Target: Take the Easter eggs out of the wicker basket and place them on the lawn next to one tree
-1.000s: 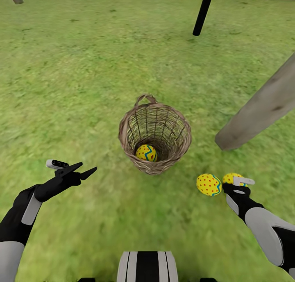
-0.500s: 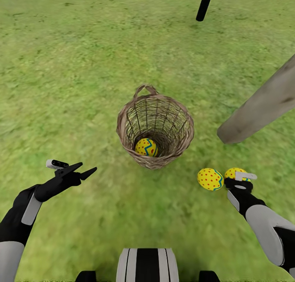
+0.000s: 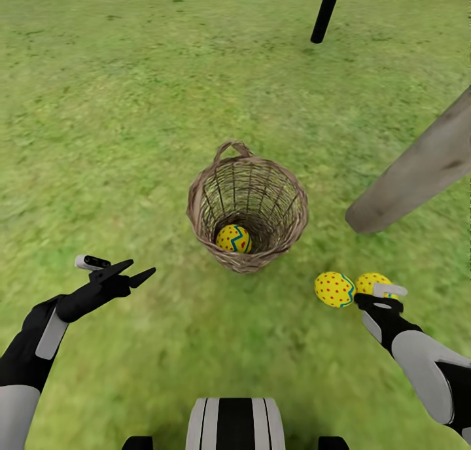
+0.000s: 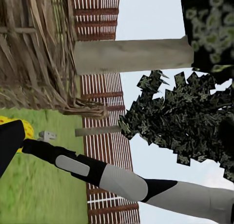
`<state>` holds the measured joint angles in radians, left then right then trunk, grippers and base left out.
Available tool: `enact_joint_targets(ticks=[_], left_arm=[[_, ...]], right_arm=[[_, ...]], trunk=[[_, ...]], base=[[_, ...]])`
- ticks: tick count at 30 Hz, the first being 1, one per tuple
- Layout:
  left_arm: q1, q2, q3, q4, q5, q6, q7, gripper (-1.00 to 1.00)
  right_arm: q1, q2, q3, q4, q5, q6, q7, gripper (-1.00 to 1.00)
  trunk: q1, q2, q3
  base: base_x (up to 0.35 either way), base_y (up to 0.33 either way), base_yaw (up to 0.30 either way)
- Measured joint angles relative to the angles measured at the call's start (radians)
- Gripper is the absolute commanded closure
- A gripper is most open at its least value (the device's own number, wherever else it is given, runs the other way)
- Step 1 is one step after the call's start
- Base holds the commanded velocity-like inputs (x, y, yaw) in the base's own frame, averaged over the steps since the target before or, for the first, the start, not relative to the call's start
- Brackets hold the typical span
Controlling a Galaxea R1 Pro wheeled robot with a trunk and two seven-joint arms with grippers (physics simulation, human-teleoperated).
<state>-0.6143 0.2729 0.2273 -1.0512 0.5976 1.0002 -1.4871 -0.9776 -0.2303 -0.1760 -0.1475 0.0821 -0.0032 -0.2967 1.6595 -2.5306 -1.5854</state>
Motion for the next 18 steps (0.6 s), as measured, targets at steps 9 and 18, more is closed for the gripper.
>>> enact_joint_targets(ticks=[9,18], left_arm=[[-0.001,0.000,0.000,0.005,0.000,0.000,0.001,-1.00],[0.004,-0.001,0.013,0.010,0.004,-0.002,-0.007,-1.00]], right_arm=[[0.000,-0.001,0.000,-0.002,0.000,0.000,0.000,-1.00],[0.000,0.003,0.011,-0.020,0.006,0.013,0.015,-1.00]], trunk=[[-0.004,0.002,0.035],[-0.007,0.004,0.058]], base=[[0.000,0.000,0.000],[0.000,0.000,0.000]])
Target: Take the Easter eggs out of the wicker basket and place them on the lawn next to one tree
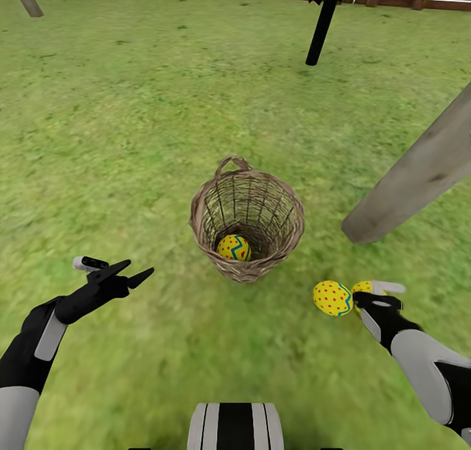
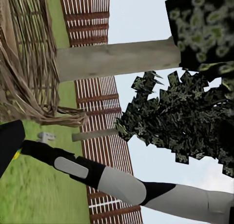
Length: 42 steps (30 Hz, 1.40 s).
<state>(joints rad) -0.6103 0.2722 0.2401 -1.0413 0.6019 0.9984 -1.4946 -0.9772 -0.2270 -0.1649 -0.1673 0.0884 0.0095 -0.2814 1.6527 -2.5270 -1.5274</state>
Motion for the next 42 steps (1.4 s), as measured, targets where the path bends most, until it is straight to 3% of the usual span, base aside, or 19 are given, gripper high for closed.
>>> enact_joint_targets(ticks=[7,13,21,27,30,34,37,39,42], left_arm=[[0.003,-0.001,0.033,0.001,-0.001,0.000,0.000,-1.00],[0.003,0.001,0.033,-0.001,-0.003,0.000,0.001,-1.00],[0.003,0.001,0.033,-0.002,-0.003,0.000,0.002,-1.00],[0.003,0.004,0.033,0.000,-0.004,0.001,0.003,-1.00],[0.003,0.007,0.033,-0.003,-0.005,0.002,0.006,-1.00],[0.001,0.010,0.032,-0.006,-0.010,0.003,0.009,-1.00],[-0.001,0.011,0.031,-0.007,-0.012,0.003,0.011,-1.00],[-0.001,0.013,0.031,-0.006,-0.013,0.004,0.011,-1.00],[-0.002,0.013,0.031,-0.006,-0.012,0.004,0.029,-1.00]], right_arm=[[-0.001,0.018,0.006,0.000,0.003,-0.033,-0.039,-1.00],[-0.001,0.016,0.005,-0.002,0.004,-0.035,-0.081,-1.00],[-0.001,0.016,0.005,-0.007,0.004,-0.034,-0.081,-1.00],[-0.001,0.011,0.002,-0.010,0.000,0.020,-0.077,-1.00],[-0.002,0.010,-0.005,-0.084,-0.003,0.145,-0.021,-1.00],[-0.001,0.006,-0.006,-0.162,-0.011,0.268,0.137,-1.00],[-0.001,0.000,-0.007,-0.190,-0.032,0.356,0.294,-1.00],[-0.001,-0.021,-0.007,-0.206,-0.044,0.392,0.396,-1.00],[-0.001,-0.037,-0.006,-0.212,-0.055,0.401,0.461,-1.00]], trunk=[[0.000,0.000,0.000],[-0.003,0.001,0.023],[-0.006,0.003,0.054],[-0.009,0.005,0.077],[-0.010,0.005,0.089],[-0.012,0.006,0.104],[-0.014,0.007,0.116],[-0.015,0.007,0.124],[-0.016,0.008,0.135]], base=[[0.000,0.000,0.000],[0.000,0.000,0.000],[0.000,0.000,0.000],[0.000,0.000,0.000],[0.000,0.000,0.000],[0.000,0.000,0.000],[0.000,0.000,0.000],[0.000,0.000,0.000],[0.000,0.000,0.000]])
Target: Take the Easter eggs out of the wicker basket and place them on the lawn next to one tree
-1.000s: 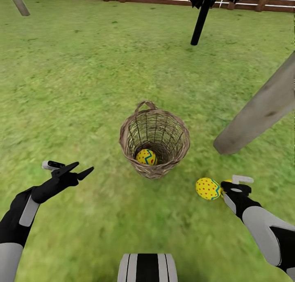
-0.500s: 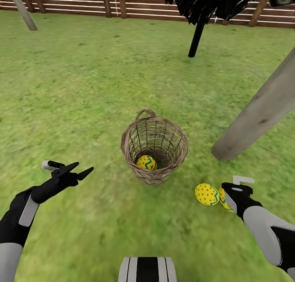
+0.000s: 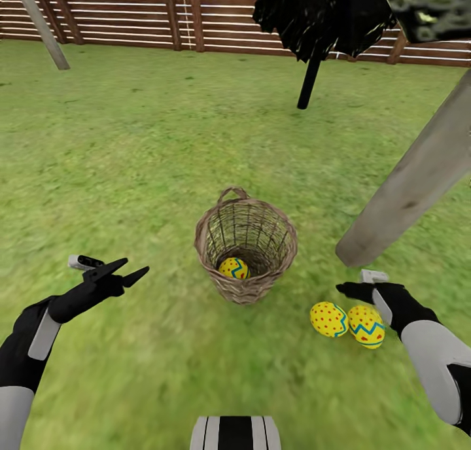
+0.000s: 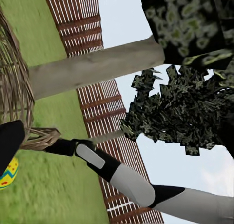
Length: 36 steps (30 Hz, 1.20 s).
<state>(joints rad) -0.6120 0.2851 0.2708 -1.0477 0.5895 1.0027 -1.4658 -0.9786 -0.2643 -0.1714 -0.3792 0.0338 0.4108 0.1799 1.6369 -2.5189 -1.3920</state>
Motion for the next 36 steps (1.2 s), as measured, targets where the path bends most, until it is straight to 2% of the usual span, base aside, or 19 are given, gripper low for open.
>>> enact_joint_targets(ticks=[2,5,7,10,13,16,19,20,23,28,31,33,34,36], left_arm=[[0.000,0.000,0.000,0.000,0.000,0.001,0.012,-1.00],[0.000,0.000,0.000,0.000,0.001,0.001,0.017,-1.00],[0.000,0.000,0.000,0.002,0.001,0.001,0.019,-1.00],[0.000,0.000,0.000,0.005,0.001,0.001,0.019,-1.00],[0.000,0.000,0.000,0.008,0.001,0.001,0.020,-1.00],[0.000,-0.001,0.000,0.009,0.002,0.001,0.021,-1.00],[-0.001,-0.002,0.000,0.009,0.001,0.001,0.036,-1.00],[-0.001,-0.001,0.000,0.009,0.001,0.001,0.042,-1.00],[-0.001,0.001,0.002,0.007,0.002,0.002,0.047,-1.00],[-0.001,0.001,0.001,0.003,0.003,0.002,0.049,-1.00],[-0.001,0.002,0.002,0.003,0.005,0.002,0.049,-1.00],[-0.001,0.002,0.002,0.004,0.004,0.002,0.049,-1.00],[-0.001,0.002,0.001,0.002,0.004,0.002,0.049,-1.00],[-0.001,0.002,0.002,0.001,0.004,0.002,0.049,-1.00]], right_arm=[[0.000,-0.011,0.000,-0.001,-0.010,0.008,0.068,-1.00],[0.000,-0.048,0.000,-0.002,-0.015,0.071,0.182,-1.00],[0.000,-0.069,0.000,-0.003,-0.015,0.104,0.283,-1.00],[0.000,-0.086,0.000,-0.003,-0.015,0.126,0.397,-1.00],[0.000,-0.095,0.000,-0.003,-0.014,0.182,0.521,-1.00],[0.000,-0.121,0.000,-0.004,-0.014,0.212,0.658,-1.00],[0.000,-0.157,0.000,-0.001,-0.017,0.219,0.832,-1.00],[0.001,-0.167,-0.001,-0.001,-0.017,0.220,0.915,-1.00],[0.002,-0.172,-0.002,0.000,-0.019,0.221,1.059,-1.00],[0.003,-0.168,-0.003,0.000,-0.017,0.241,1.162,-1.00],[0.004,-0.169,-0.005,-0.001,-0.019,0.305,1.277,-1.00],[0.005,-0.168,-0.006,0.000,-0.020,0.323,1.325,-1.00],[0.005,-0.167,-0.007,-0.001,-0.033,0.330,1.343,-1.00],[0.005,-0.168,-0.008,0.000,-0.096,0.344,1.354,-1.00]], trunk=[[-0.001,0.000,0.008],[-0.002,0.001,0.019],[-0.003,0.002,0.027],[-0.004,0.002,0.039],[-0.005,0.003,0.050],[-0.007,0.004,0.062],[-0.008,0.004,0.074],[-0.009,0.005,0.077],[-0.010,0.005,0.089],[-0.013,0.007,0.108],[-0.014,0.007,0.120],[-0.015,0.008,0.128],[-0.015,0.008,0.132],[-0.016,0.008,0.139]], base=[[0.000,0.000,0.000],[-0.087,0.000,0.000],[-0.260,0.000,0.000],[-0.310,0.000,0.000],[-0.331,0.000,0.000],[-0.294,0.000,0.000],[-0.090,0.000,0.000],[-0.029,0.000,0.000],[-0.013,0.000,0.000],[-0.002,0.000,0.000],[0.000,0.000,0.000],[0.000,0.000,0.000],[0.000,0.000,0.000],[0.000,0.000,0.000]])
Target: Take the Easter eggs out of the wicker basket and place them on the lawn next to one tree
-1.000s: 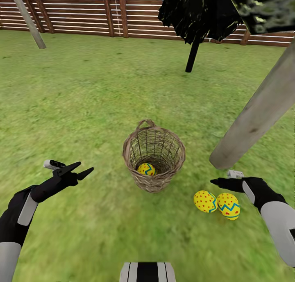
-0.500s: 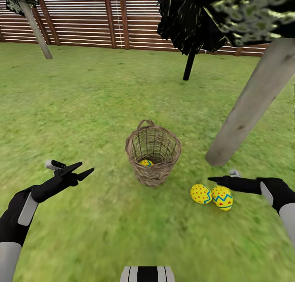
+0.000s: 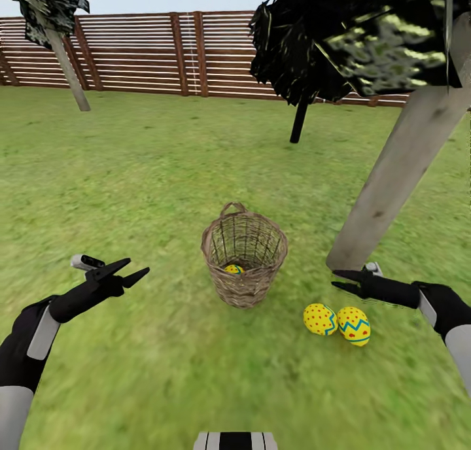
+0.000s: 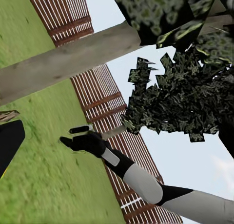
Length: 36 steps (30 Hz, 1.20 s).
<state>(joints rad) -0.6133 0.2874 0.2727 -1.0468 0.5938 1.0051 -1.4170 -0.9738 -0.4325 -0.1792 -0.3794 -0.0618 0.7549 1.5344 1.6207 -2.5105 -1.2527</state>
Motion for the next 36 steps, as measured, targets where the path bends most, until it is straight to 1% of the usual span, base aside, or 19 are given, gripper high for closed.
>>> enact_joint_targets(ticks=[1,2,3,5,7,13,14,15,16,18,19,21,30,36], left_arm=[[0.000,0.002,0.000,-0.001,0.000,0.000,0.000,-1.00],[0.000,0.009,0.000,-0.001,0.000,0.000,0.000,-1.00],[0.000,0.012,0.000,-0.001,0.000,0.000,0.000,-1.00],[0.000,0.015,-0.001,-0.001,0.000,-0.001,0.000,-1.00],[0.000,0.014,-0.002,-0.002,-0.001,-0.001,0.000,-1.00],[0.000,0.010,-0.003,-0.004,-0.001,-0.002,0.000,-1.00],[0.000,0.012,-0.002,-0.003,0.000,-0.001,0.000,-1.00],[0.006,0.018,0.003,-0.008,0.006,-0.007,-0.001,-1.00],[0.011,0.023,0.007,-0.011,0.002,-0.012,-0.002,-1.00],[0.020,0.023,0.006,-0.012,0.002,-0.015,-0.002,-1.00],[0.021,0.018,0.005,-0.012,-0.003,-0.016,0.000,-1.00],[0.025,0.023,0.016,-0.012,-0.008,-0.017,0.002,-1.00],[0.028,0.033,0.066,-0.012,-0.013,-0.020,0.002,-1.00],[0.028,0.034,0.069,-0.012,-0.013,-0.020,-0.001,-1.00]], right_arm=[[0.000,-0.001,0.000,0.000,-0.043,0.013,0.002,-1.00],[0.001,-0.002,0.000,0.001,-0.104,0.035,0.004,-1.00],[0.004,-0.002,0.000,0.001,-0.137,0.050,0.004,-1.00],[0.014,-0.002,0.000,0.001,-0.175,0.067,0.004,-1.00],[0.021,0.000,0.001,-0.002,-0.195,0.077,0.003,-1.00],[0.023,0.002,0.000,-0.003,-0.206,0.081,0.002,-1.00],[0.023,0.002,0.000,-0.003,-0.205,0.081,0.002,-1.00],[0.017,0.008,-0.004,-0.003,-0.211,0.076,-0.004,-1.00],[0.012,0.002,0.001,-0.003,-0.205,0.079,0.002,-1.00],[0.011,-0.009,0.012,-0.004,-0.194,0.079,0.013,-1.00],[0.011,-0.015,0.018,-0.010,-0.189,0.079,0.018,-1.00],[0.010,-0.026,0.029,-0.021,-0.178,0.079,0.022,-1.00],[0.018,0.025,0.080,-0.071,-0.126,0.084,-0.028,-1.00],[0.020,0.059,0.114,-0.105,-0.091,0.103,-0.062,-1.00]], trunk=[[0.000,0.000,0.004],[-0.001,0.000,0.008],[-0.001,0.001,0.012],[-0.002,0.001,0.019],[-0.003,0.002,0.027],[-0.006,0.003,0.050],[-0.006,0.003,0.054],[-0.006,0.003,0.054],[-0.006,0.003,0.054],[-0.006,0.003,0.054],[-0.006,0.003,0.054],[-0.006,0.003,0.054],[-0.007,0.003,0.054],[-0.007,0.003,0.054]], base=[[0.000,0.000,0.000],[0.000,0.000,0.000],[0.000,0.000,0.000],[0.000,0.000,0.000],[0.000,0.000,0.000],[0.000,0.000,0.000],[0.000,0.000,0.000],[0.000,0.000,0.000],[0.000,0.000,0.000],[0.000,0.000,0.000],[0.000,0.000,0.000],[0.037,0.000,0.000],[0.263,0.028,0.000],[0.320,0.061,0.000]])
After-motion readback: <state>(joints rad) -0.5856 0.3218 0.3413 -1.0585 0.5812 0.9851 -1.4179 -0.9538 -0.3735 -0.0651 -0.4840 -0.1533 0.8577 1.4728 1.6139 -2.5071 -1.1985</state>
